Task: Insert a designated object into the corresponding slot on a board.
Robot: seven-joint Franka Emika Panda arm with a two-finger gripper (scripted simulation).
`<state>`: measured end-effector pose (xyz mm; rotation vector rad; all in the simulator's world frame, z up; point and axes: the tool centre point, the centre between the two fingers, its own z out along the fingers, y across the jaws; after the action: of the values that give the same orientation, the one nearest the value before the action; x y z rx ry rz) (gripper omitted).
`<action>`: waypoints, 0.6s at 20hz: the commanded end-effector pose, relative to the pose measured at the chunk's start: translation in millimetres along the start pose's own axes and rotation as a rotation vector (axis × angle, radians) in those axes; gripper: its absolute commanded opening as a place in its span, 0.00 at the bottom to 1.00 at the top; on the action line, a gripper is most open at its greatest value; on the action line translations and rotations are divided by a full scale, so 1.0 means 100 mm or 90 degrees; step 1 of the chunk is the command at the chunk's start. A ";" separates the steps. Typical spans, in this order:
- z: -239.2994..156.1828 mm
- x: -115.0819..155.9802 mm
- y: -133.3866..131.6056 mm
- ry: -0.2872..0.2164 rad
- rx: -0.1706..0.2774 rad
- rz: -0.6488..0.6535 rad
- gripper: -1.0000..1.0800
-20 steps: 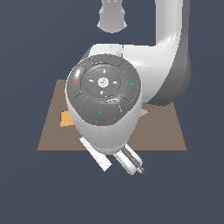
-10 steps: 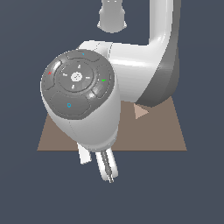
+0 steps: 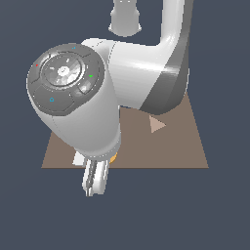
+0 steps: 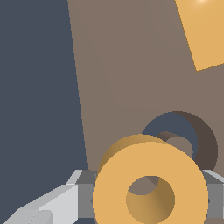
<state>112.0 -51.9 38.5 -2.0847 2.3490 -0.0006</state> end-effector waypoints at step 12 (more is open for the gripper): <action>-0.02 0.14 0.21 0.000 0.000 0.276 0.00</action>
<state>91.8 -62.6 39.8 -1.5828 2.7127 0.0003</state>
